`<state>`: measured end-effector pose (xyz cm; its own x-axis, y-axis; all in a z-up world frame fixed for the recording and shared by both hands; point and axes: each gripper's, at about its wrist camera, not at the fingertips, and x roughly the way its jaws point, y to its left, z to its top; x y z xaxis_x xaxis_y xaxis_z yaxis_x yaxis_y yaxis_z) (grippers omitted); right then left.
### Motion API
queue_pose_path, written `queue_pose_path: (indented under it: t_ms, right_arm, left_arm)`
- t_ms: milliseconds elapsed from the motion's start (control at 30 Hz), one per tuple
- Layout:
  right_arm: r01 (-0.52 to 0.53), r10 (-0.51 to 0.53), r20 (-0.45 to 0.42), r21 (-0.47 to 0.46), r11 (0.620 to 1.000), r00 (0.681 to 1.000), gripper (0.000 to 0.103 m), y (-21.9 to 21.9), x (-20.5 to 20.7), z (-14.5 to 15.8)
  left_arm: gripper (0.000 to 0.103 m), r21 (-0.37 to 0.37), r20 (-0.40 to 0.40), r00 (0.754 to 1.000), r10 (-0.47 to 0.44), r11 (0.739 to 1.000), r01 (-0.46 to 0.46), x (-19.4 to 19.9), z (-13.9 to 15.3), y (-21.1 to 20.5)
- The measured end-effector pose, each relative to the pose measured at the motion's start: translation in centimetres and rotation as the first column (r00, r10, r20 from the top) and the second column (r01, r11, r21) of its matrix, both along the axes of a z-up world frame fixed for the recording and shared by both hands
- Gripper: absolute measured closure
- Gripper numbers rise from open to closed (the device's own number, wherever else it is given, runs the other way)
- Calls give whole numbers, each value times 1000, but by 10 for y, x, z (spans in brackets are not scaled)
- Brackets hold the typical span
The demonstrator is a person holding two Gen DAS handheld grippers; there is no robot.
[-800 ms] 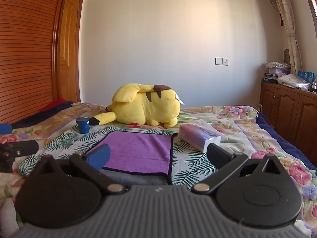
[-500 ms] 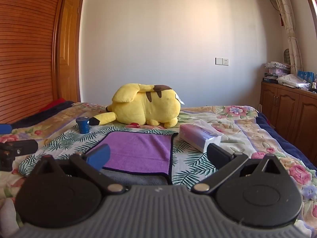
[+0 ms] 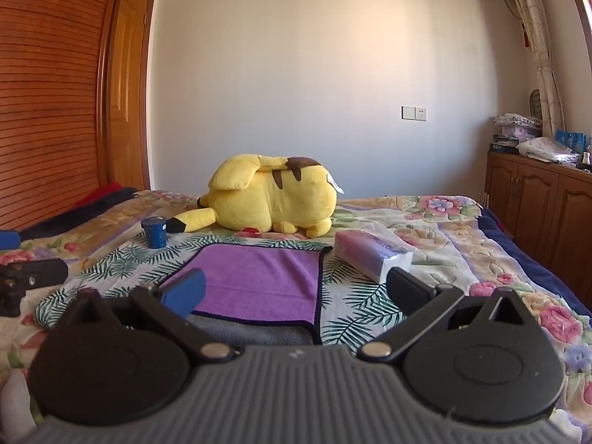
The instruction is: Fold towel
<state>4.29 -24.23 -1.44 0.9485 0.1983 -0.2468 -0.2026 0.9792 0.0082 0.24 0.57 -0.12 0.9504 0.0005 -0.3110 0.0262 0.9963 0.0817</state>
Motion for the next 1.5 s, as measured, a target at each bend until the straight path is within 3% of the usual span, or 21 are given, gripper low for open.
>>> queue_pose_path:
  t_ms: [1500]
  right_arm:
    - [0, 0, -2, 0, 1000, 1000, 0, 3, -2, 2]
  left_arm:
    - [16, 9, 2, 1000, 2, 1000, -2, -1, 3, 1]
